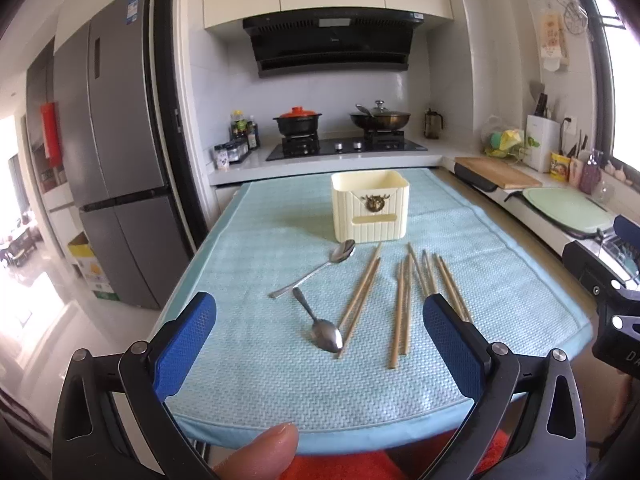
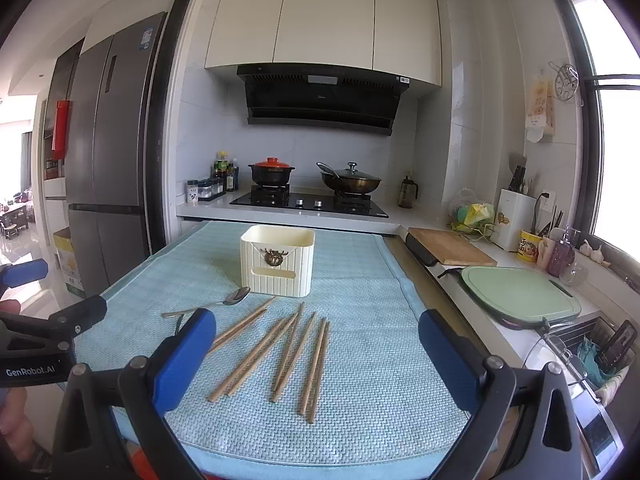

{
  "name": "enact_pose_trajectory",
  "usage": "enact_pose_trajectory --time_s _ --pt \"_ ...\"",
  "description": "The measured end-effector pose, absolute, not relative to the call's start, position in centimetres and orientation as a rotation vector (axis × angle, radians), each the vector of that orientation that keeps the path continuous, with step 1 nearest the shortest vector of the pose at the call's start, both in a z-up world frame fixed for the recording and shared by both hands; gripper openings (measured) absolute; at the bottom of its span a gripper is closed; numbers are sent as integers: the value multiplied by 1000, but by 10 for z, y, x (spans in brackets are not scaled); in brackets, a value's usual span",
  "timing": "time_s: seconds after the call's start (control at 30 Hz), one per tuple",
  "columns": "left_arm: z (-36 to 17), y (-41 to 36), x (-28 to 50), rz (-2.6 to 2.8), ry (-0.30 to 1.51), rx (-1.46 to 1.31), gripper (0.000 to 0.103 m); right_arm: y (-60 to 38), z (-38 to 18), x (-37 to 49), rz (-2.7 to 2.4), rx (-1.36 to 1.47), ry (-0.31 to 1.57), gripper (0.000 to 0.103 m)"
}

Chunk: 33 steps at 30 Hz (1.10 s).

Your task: Organize utensils

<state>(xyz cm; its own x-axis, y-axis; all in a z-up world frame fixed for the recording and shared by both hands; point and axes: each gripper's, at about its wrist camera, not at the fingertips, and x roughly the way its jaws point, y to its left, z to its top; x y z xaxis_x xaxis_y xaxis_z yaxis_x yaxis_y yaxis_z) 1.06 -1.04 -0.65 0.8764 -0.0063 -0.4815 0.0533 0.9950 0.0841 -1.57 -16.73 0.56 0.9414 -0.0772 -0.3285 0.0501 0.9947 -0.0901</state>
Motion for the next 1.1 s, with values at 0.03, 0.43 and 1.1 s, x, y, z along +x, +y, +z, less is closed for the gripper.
enact_pose_trajectory --time_s 0.03,0.43,1.1 --pt "-8 -11 11 -37 502 95 103 -168 5 -14 -65 -77 342 103" --pt "-16 -11 22 -55 544 101 103 -176 0 -1 -47 -58 347 103" --pt "-33 2 60 -103 578 82 103 -176 -35 44 72 -66 460 103"
